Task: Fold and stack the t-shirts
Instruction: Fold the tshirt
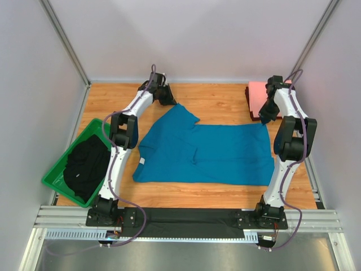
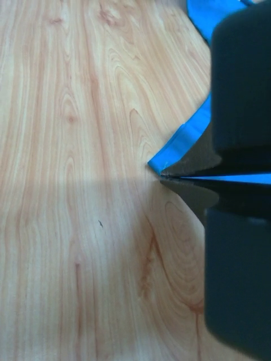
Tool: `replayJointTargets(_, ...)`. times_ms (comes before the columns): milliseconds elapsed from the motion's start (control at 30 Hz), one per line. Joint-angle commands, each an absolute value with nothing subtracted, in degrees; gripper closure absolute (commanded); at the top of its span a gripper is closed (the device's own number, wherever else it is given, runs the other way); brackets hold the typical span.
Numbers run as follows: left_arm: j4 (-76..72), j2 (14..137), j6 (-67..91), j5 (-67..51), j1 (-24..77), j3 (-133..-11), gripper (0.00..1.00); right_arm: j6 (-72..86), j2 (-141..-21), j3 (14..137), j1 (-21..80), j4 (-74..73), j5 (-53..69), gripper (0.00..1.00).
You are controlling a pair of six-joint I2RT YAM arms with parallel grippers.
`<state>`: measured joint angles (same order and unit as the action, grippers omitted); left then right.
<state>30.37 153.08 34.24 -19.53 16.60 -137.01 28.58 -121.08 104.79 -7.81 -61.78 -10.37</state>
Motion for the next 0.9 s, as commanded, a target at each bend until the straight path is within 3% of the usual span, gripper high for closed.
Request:
replayJointTargets(0, 31.1, 155.4, 35.3, -19.9, 17.1, -137.6, 0.96, 27.5, -118.6, 105.9, -8.5, -60.5, -10.2, 1.0)
replayJointTargets(33, 31.0, 155.2, 35.6, -20.1, 17.1, -137.6, 1.0, 27.5, -118.7, 106.1, -8.5, -60.6, -10.2, 1.0)
replayJointTargets(367, 27.6, 141.0, 36.6, -19.0, 16.6, -131.5, 1.0, 28.9, -119.3, 110.2, -9.2, -61.9, -7.4, 1.0)
replayJointTargets(867, 31.0, 128.2, 29.8, -17.1, 15.1, -121.6, 1.0, 24.5, -115.6, 101.6, -13.8, -57.1, -5.5, 1.0)
